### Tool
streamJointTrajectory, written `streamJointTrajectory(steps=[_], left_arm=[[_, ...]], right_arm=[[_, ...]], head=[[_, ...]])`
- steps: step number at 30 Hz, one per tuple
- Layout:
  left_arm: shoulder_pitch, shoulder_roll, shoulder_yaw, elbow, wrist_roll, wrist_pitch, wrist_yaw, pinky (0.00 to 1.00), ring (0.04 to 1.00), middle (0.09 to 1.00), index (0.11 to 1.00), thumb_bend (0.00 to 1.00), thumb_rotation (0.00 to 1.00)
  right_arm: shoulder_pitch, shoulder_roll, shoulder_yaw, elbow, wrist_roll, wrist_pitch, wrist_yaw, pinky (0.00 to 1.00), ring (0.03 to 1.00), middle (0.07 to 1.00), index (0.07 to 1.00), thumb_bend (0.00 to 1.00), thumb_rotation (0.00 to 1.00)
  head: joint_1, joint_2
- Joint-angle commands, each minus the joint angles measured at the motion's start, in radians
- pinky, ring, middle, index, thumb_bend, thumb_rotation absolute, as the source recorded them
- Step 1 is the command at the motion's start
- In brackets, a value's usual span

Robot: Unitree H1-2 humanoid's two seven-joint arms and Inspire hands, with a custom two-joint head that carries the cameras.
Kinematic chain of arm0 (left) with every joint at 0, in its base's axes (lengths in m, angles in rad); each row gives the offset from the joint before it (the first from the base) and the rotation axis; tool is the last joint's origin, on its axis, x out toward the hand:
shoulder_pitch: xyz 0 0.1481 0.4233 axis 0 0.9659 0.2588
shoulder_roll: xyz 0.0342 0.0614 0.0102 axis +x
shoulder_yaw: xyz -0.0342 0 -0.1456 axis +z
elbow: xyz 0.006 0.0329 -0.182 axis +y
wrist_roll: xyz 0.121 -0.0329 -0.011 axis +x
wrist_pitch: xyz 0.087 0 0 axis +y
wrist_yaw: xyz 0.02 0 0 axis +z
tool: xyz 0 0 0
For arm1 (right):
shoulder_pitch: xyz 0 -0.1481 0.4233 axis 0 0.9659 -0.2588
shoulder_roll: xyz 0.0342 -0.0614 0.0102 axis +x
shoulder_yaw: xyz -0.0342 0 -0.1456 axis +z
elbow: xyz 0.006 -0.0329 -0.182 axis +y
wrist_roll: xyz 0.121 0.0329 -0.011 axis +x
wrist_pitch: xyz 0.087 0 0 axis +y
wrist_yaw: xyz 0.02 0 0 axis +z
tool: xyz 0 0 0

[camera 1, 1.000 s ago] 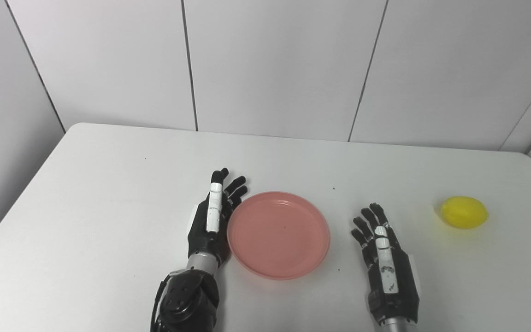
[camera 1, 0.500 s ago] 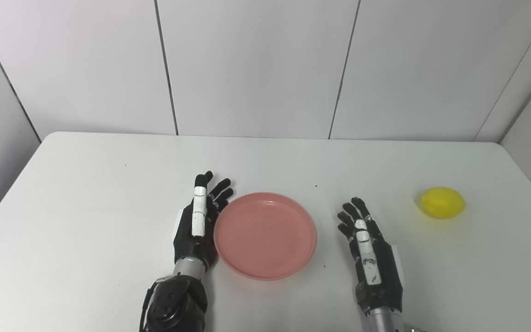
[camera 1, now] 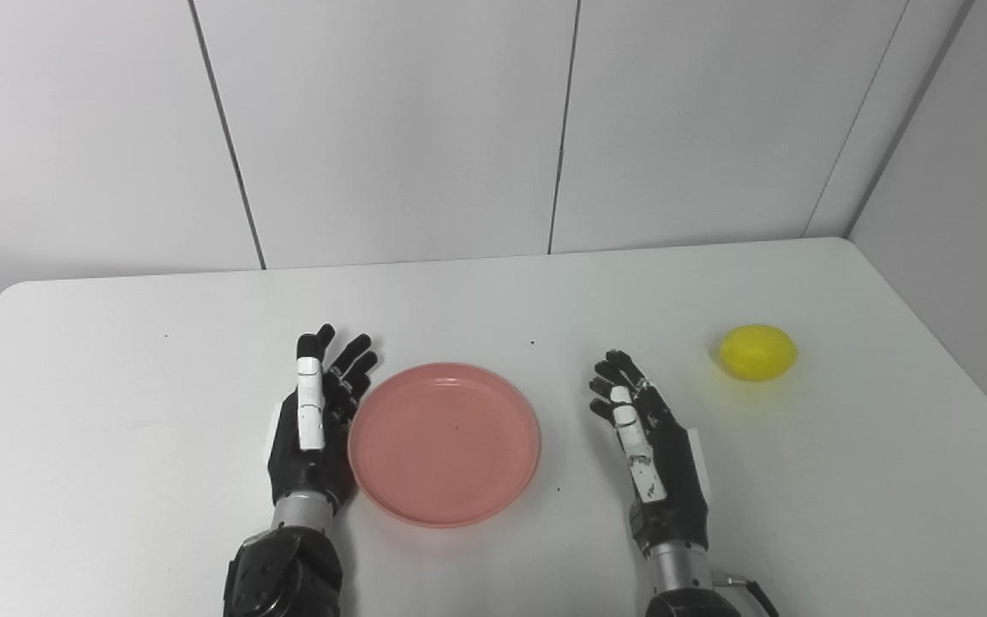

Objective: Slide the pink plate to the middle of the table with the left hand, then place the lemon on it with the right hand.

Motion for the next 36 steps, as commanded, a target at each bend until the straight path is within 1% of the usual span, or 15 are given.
streamJointTrajectory(steps=[1, 2, 3, 5, 7, 8, 9, 10, 15, 17, 22, 25, 28, 33, 36], left_arm=[[0.027, -0.007, 0.008, 0.054, 0.000, 0.043, 0.008, 0.99, 0.871, 0.840, 0.940, 0.81, 0.84], [0.027, -0.007, 0.009, 0.055, -0.002, 0.044, 0.006, 0.99, 0.875, 0.845, 0.945, 0.81, 0.85], [0.026, -0.009, 0.011, 0.054, -0.004, 0.048, 0.007, 1.00, 0.878, 0.848, 0.948, 0.81, 0.85], [0.025, -0.009, 0.012, 0.055, -0.006, 0.051, 0.006, 1.00, 0.881, 0.853, 0.951, 0.81, 0.84], [0.024, -0.008, 0.012, 0.057, -0.005, 0.051, 0.004, 1.00, 0.882, 0.856, 0.955, 0.81, 0.85], [0.025, -0.008, 0.012, 0.058, -0.005, 0.050, 0.003, 1.00, 0.883, 0.859, 0.956, 0.81, 0.84], [0.025, -0.008, 0.013, 0.058, -0.005, 0.049, 0.003, 1.00, 0.883, 0.860, 0.955, 0.81, 0.84], [0.025, -0.009, 0.014, 0.058, -0.006, 0.049, 0.002, 1.00, 0.884, 0.857, 0.955, 0.82, 0.83], [0.030, -0.011, 0.017, 0.058, -0.009, 0.045, -0.001, 1.00, 0.882, 0.856, 0.956, 0.81, 0.83], [0.031, -0.013, 0.019, 0.058, -0.013, 0.043, -0.001, 1.00, 0.882, 0.852, 0.953, 0.81, 0.82], [0.033, -0.017, 0.023, 0.062, -0.014, 0.038, -0.006, 1.00, 0.882, 0.853, 0.952, 0.80, 0.82], [0.035, -0.019, 0.024, 0.066, -0.011, 0.035, -0.005, 0.99, 0.878, 0.851, 0.947, 0.81, 0.81], [0.035, -0.019, 0.026, 0.069, -0.010, 0.032, -0.004, 0.98, 0.873, 0.849, 0.942, 0.81, 0.81], [0.037, -0.012, 0.023, 0.069, -0.007, 0.035, -0.011, 0.99, 0.869, 0.848, 0.947, 0.81, 0.82], [0.038, -0.011, 0.023, 0.064, -0.008, 0.039, -0.012, 1.00, 0.867, 0.844, 0.940, 0.80, 0.83]], right_arm=[[-0.015, -0.012, -0.002, -0.009, -0.032, -0.053, -0.011, 0.80, 0.815, 0.825, 0.825, 0.68, 0.72], [-0.018, -0.017, -0.002, -0.011, -0.051, -0.052, -0.016, 0.79, 0.812, 0.824, 0.825, 0.69, 0.75], [-0.021, -0.030, 0.005, -0.026, -0.128, -0.026, -0.036, 0.79, 0.811, 0.823, 0.825, 0.69, 0.77], [-0.028, -0.060, 0.022, -0.051, -0.274, 0.020, -0.065, 0.76, 0.823, 0.851, 0.837, 0.71, 0.87], [-0.036, -0.086, 0.037, -0.066, -0.381, 0.051, -0.078, 0.76, 0.830, 0.865, 0.846, 0.72, 0.90], [-0.041, -0.104, 0.045, -0.080, -0.435, 0.074, -0.076, 0.78, 0.849, 0.874, 0.843, 0.74, 0.93], [-0.046, -0.119, 0.049, -0.095, -0.470, 0.095, -0.072, 0.79, 0.852, 0.875, 0.842, 0.74, 0.93], [-0.050, -0.129, 0.051, -0.106, -0.495, 0.112, -0.070, 0.80, 0.854, 0.870, 0.821, 0.78, 0.93], [-0.086, -0.176, 0.037, -0.140, -0.537, 0.162, -0.056, 0.79, 0.841, 0.853, 0.808, 0.82, 0.93], [-0.099, -0.195, 0.034, -0.143, -0.552, 0.164, -0.057, 0.73, 0.800, 0.828, 0.803, 0.81, 0.92], [-0.126, -0.234, 0.032, -0.150, -0.584, 0.177, -0.055, 0.69, 0.775, 0.815, 0.795, 0.81, 0.91], [-0.145, -0.271, 0.035, -0.142, -0.623, 0.167, -0.060, 0.68, 0.763, 0.803, 0.788, 0.81, 0.91], [-0.161, -0.300, 0.036, -0.149, -0.662, 0.179, -0.049, 0.69, 0.770, 0.806, 0.788, 0.82, 0.91], [-0.200, -0.343, 0.027, -0.130, -0.693, 0.163, -0.056, 0.69, 0.773, 0.798, 0.774, 0.84, 0.89], [-0.222, -0.376, 0.029, -0.119, -0.731, 0.160, -0.059, 0.66, 0.755, 0.797, 0.778, 0.84, 0.91]], head=[[0.001, -0.001], [0.001, -0.001], [0.001, -0.001], [-0.003, -0.004], [-0.004, -0.006], [-0.004, -0.006], [-0.005, -0.008], [-0.005, -0.008], [-0.016, -0.016], [-0.017, -0.016], [-0.019, -0.019], [-0.021, -0.028], [-0.023, -0.030], [-0.035, -0.035], [-0.036, -0.036]])
